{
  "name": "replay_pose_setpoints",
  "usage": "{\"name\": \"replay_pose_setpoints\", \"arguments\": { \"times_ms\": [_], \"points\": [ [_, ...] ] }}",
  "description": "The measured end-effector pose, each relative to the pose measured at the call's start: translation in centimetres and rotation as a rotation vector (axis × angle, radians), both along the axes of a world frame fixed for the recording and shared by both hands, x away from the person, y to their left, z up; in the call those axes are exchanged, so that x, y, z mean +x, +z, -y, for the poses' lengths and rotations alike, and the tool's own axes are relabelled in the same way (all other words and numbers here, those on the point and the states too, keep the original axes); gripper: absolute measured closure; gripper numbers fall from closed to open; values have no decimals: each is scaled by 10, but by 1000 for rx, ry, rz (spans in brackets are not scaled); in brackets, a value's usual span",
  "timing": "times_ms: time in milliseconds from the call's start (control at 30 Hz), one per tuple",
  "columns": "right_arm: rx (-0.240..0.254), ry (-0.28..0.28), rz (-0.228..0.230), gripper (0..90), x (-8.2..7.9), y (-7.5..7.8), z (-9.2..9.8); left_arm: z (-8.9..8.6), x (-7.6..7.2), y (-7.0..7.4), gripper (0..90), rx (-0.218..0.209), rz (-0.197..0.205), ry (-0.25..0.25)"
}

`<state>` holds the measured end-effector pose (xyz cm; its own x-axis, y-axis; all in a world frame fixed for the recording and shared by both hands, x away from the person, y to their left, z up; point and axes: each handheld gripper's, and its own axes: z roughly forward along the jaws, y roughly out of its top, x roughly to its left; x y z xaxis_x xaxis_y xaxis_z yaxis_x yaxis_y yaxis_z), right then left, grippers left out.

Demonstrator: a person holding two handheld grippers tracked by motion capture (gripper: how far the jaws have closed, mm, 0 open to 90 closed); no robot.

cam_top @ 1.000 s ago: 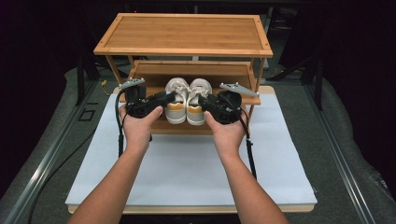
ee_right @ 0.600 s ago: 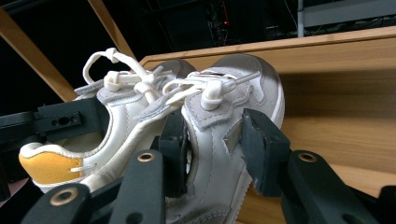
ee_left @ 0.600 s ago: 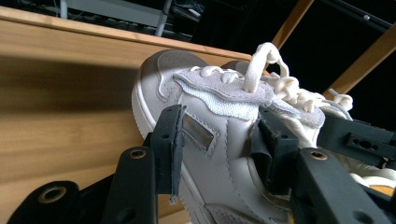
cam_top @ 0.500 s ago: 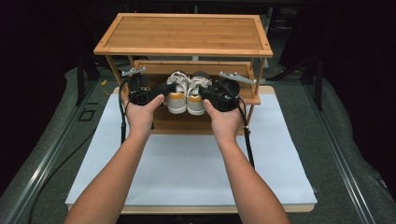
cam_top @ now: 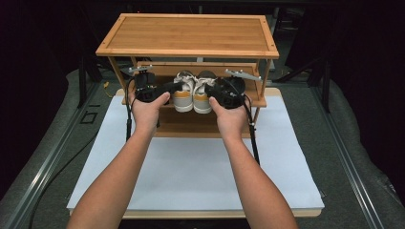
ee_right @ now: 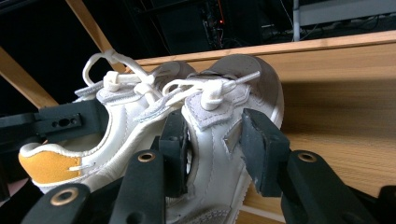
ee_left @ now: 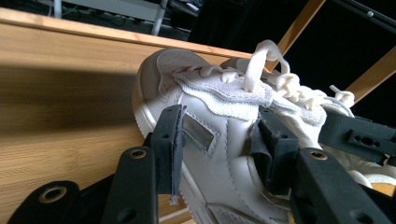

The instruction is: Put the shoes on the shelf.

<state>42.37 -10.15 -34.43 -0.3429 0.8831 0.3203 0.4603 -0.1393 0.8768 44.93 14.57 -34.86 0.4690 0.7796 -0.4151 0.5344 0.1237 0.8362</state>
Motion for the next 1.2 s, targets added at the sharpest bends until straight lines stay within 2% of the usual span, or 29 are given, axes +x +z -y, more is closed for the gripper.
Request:
{"name": "replay_pose_setpoints", "arguments": {
  "times_ms": [100,133,267,300,333,400,467,533,567,600,667,767,800,900,933,1000,1033,1133,1200],
  "points": [
    [-6,2,-15,624,4,-1,1,0,3,-2,573,8,10,2],
    [9,-3,-4,624,7,-2,0,0,4,-2,572,11,11,1],
    [26,-2,-25,625,14,-6,2,0,10,-7,571,16,-6,2],
    [14,-11,-39,626,15,-7,1,0,11,-8,571,17,-8,3],
    [15,-8,-30,626,16,-9,1,0,12,-9,571,23,-12,3],
    [1,-16,-46,628,17,-10,0,0,15,-10,570,12,-20,3],
    [29,-13,-35,628,20,-11,1,-2,17,-10,570,7,-23,1],
    [29,-16,-62,628,21,-11,3,-3,19,-10,568,-10,-40,-1],
    [47,-20,-53,627,23,-12,2,-4,20,-10,567,-3,-40,-5],
    [43,-27,-59,625,23,-11,2,-2,21,-10,565,-10,-49,0],
    [50,-26,-61,618,25,-11,0,1,22,-8,560,3,-50,10],
    [27,-39,-73,611,25,-9,-2,3,23,-7,553,9,-46,18],
    [18,-44,-79,608,25,-8,-2,4,23,-8,552,-3,-51,23],
    [43,-31,-76,591,26,-9,0,2,24,-8,541,-2,-59,18],
    [49,-23,-78,582,26,-9,1,2,23,-8,537,-17,-63,26],
    [59,-27,-85,556,26,-10,2,2,23,-7,486,-34,-47,25],
    [82,-8,-73,551,27,-10,3,4,22,-6,476,-28,-40,33],
    [59,-23,-71,553,25,-9,2,4,20,-5,481,0,-24,35],
    [70,-14,-59,554,24,-9,3,3,19,-3,487,-6,-22,32]
  ]
}}
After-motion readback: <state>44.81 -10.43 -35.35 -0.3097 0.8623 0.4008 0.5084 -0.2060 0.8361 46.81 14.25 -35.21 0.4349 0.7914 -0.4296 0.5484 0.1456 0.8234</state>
